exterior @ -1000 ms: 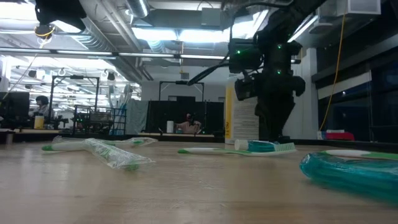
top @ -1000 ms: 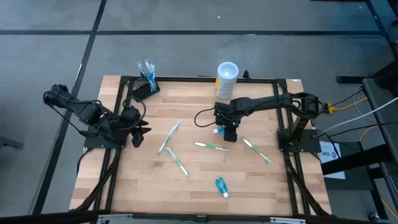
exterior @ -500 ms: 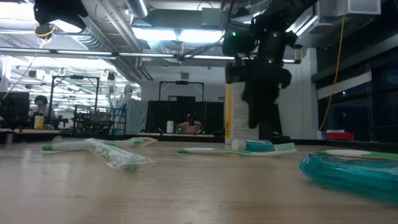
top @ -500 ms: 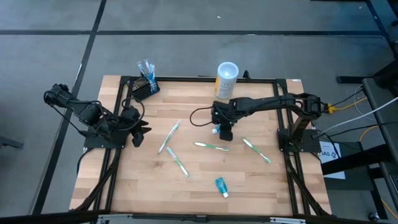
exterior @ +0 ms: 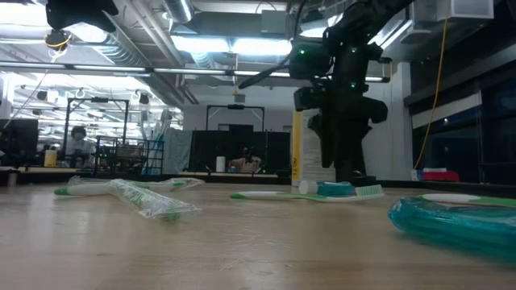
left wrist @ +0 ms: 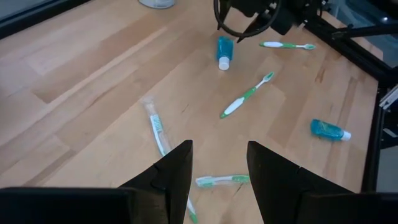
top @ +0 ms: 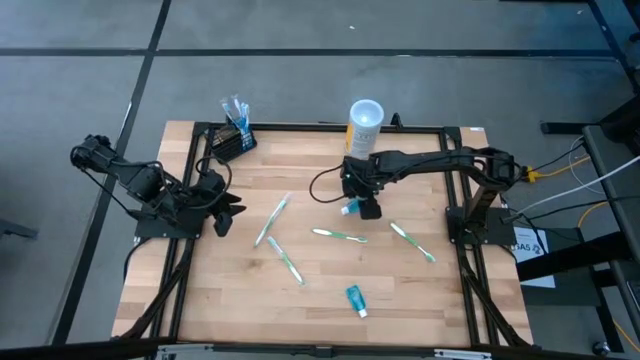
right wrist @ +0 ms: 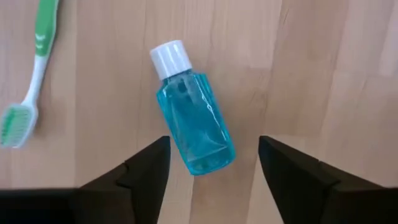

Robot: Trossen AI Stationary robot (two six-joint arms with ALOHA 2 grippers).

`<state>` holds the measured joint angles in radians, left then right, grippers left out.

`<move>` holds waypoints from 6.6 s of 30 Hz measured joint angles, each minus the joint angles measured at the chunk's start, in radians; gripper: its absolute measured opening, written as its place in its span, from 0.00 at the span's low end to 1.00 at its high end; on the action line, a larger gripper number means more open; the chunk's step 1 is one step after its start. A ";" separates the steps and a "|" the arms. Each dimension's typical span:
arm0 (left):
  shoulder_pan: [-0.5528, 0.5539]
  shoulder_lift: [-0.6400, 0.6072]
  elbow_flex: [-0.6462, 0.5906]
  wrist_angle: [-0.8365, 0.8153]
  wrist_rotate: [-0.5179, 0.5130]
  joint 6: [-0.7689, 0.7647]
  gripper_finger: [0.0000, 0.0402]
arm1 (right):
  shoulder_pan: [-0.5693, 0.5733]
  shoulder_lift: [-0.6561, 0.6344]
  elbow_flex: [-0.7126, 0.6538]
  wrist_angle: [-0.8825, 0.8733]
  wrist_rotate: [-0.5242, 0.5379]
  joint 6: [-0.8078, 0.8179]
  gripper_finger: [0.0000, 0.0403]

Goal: Pick & Place toothbrushing station
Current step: Put the blue mouthwash bottle into the middle section of the black organizer

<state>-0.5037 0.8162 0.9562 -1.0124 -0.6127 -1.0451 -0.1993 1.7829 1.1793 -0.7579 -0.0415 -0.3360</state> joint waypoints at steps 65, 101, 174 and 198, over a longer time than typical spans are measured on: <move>0.460 0.189 0.000 0.831 0.429 0.695 0.64 | 0.102 -0.149 0.262 0.456 -0.359 0.560 0.18; 0.509 0.250 0.000 0.915 0.509 0.674 0.23 | 0.114 -0.149 0.262 0.454 -0.310 0.537 0.18; 0.712 -0.025 -0.001 0.148 -0.307 0.158 0.23 | 0.164 -0.153 0.264 0.728 -0.074 0.713 0.38; 1.500 0.099 0.000 0.215 0.266 0.499 0.23 | 0.164 -0.259 0.262 0.738 -0.052 0.682 0.38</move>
<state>0.9967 0.9150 0.9558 -0.7978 -0.3465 -0.5462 -0.0354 1.5238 1.4418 -0.0200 -0.0931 0.3462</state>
